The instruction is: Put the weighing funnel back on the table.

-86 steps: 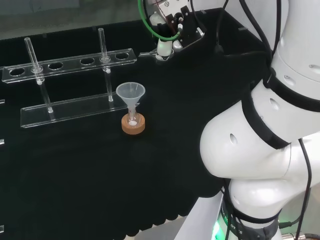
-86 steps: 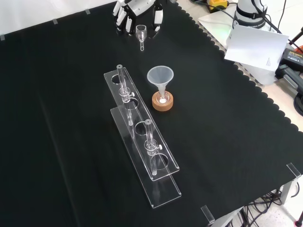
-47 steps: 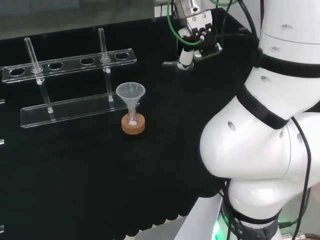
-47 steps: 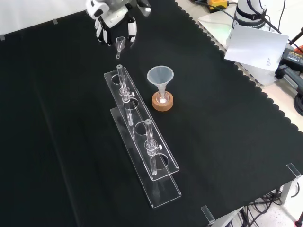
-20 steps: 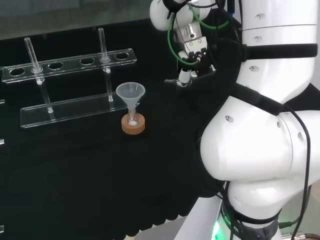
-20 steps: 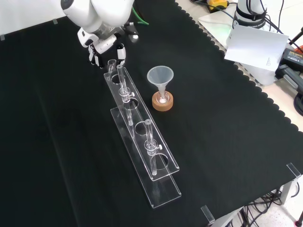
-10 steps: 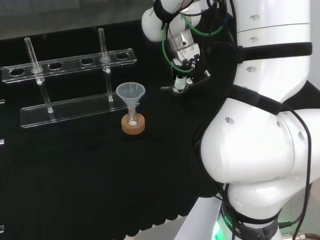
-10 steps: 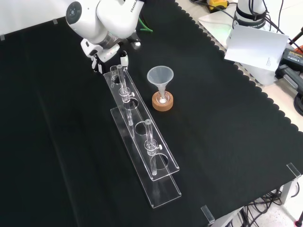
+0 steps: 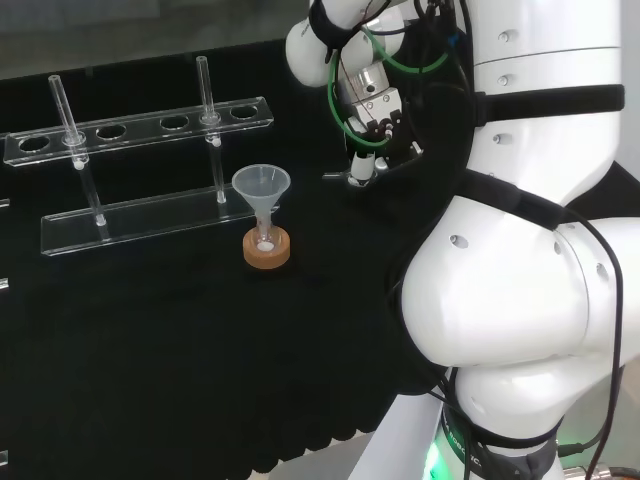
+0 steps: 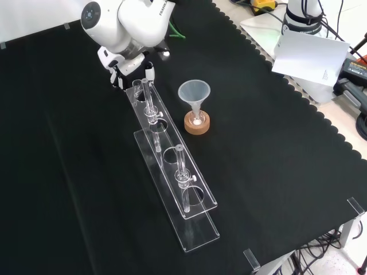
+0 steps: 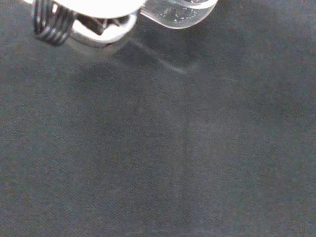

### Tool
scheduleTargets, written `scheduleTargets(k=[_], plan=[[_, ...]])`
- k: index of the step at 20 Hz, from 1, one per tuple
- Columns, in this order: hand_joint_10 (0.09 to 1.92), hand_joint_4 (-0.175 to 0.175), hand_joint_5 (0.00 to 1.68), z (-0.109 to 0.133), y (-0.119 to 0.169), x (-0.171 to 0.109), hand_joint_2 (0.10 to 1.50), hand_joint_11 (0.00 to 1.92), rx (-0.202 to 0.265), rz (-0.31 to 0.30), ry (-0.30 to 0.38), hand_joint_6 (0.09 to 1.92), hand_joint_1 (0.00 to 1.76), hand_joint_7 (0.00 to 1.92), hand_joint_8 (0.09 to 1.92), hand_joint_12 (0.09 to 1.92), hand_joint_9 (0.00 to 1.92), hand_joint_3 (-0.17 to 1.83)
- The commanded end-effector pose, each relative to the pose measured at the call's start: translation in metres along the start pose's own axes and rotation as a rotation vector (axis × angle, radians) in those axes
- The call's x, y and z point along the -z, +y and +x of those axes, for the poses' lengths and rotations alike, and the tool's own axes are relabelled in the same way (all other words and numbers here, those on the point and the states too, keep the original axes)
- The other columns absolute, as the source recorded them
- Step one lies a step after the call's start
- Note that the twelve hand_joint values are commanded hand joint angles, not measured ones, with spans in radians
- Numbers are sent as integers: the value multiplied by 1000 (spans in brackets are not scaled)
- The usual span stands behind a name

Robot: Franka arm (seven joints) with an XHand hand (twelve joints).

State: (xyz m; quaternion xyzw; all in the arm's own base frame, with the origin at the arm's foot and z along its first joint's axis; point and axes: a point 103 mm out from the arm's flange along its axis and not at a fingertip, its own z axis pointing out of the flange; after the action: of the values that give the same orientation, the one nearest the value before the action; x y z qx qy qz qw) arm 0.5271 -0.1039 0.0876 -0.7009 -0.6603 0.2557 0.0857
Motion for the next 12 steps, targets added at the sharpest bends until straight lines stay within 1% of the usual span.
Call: scheduleTargets(k=[1,4,8,10,12], plan=[[397,175,1299,5,-1,1,691,729,17,-40,8,586,1124,609,660,1125,908,567],[397,175,1299,3,-2,0,691,732,35,-58,24,587,1124,613,661,1123,911,568],[395,175,1291,2,-2,-3,702,737,51,-59,33,592,1121,615,660,1118,913,552],[390,175,1269,4,-2,-4,744,739,56,-60,35,607,1113,606,658,1113,912,484],[388,175,1233,6,-2,-5,815,735,62,-60,31,634,1100,578,665,1114,905,369]])
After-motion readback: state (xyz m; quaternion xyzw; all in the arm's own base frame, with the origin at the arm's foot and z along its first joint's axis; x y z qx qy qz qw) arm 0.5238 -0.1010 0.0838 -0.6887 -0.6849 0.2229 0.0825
